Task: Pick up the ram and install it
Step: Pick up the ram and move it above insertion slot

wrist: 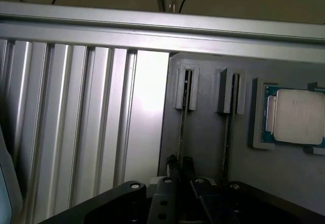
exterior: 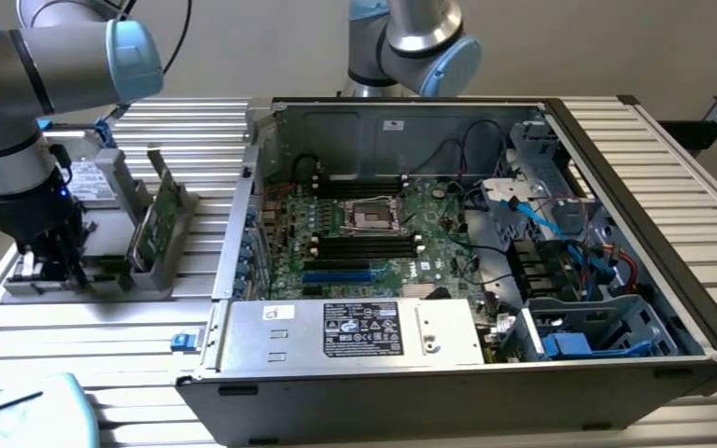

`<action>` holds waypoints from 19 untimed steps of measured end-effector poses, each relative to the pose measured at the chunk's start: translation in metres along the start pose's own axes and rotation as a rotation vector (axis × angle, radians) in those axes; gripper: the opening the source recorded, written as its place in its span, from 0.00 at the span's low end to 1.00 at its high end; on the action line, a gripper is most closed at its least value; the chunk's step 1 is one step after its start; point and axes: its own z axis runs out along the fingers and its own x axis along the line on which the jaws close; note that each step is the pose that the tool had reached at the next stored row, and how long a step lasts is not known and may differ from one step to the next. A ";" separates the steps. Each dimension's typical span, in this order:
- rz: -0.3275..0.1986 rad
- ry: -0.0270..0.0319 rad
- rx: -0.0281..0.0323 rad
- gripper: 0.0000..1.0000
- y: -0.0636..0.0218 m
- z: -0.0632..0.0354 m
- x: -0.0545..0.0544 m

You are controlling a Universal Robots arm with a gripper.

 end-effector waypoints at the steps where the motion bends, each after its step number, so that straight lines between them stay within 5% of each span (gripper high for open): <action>1: 0.000 -0.0001 0.0001 0.14 -0.0002 0.0000 0.000; 19: 0.008 -0.0051 -0.0001 0.14 -0.0025 -0.0083 0.001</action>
